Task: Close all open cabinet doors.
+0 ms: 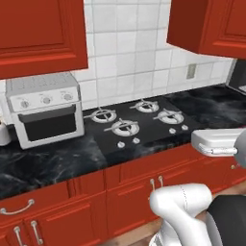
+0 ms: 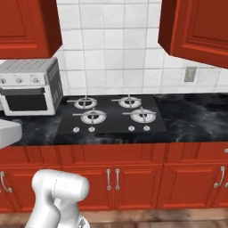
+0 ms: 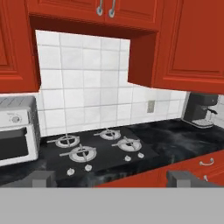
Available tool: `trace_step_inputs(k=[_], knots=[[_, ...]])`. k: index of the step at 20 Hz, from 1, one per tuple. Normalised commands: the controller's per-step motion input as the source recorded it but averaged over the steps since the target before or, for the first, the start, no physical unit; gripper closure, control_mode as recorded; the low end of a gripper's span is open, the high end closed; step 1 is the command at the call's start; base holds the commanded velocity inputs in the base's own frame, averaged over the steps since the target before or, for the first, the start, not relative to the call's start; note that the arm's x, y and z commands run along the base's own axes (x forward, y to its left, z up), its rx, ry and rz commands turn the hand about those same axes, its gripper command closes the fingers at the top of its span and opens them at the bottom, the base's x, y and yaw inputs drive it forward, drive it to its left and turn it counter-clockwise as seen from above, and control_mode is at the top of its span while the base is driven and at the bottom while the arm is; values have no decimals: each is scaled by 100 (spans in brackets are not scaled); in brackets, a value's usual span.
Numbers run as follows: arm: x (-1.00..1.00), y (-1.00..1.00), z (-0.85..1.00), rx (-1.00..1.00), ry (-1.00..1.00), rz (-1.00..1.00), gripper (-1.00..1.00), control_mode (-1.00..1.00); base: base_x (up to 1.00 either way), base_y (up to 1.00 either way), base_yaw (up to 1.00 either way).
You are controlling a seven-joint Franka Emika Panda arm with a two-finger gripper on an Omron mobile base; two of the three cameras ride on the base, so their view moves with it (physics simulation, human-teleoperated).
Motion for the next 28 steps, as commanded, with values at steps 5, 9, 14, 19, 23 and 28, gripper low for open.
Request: trace_step_inputs(k=[5, 9, 14, 19, 23, 28], knots=[[0, 0, 0, 0, 0, 0, -100, 100, 0, -83, -10], [0, 0, 0, 0, 0, 0, -100, 100, 0, -84, -6], [0, 0, 0, 0, 0, 0, -100, 100, 0, -85, -1], [0, 0, 0, 0, 0, 0, -100, 100, 0, -83, 0], [0, 0, 0, 0, 0, 0, -100, 100, 0, -81, 0], [0, 0, 0, 0, 0, 0, -100, 100, 8, -71, 0]])
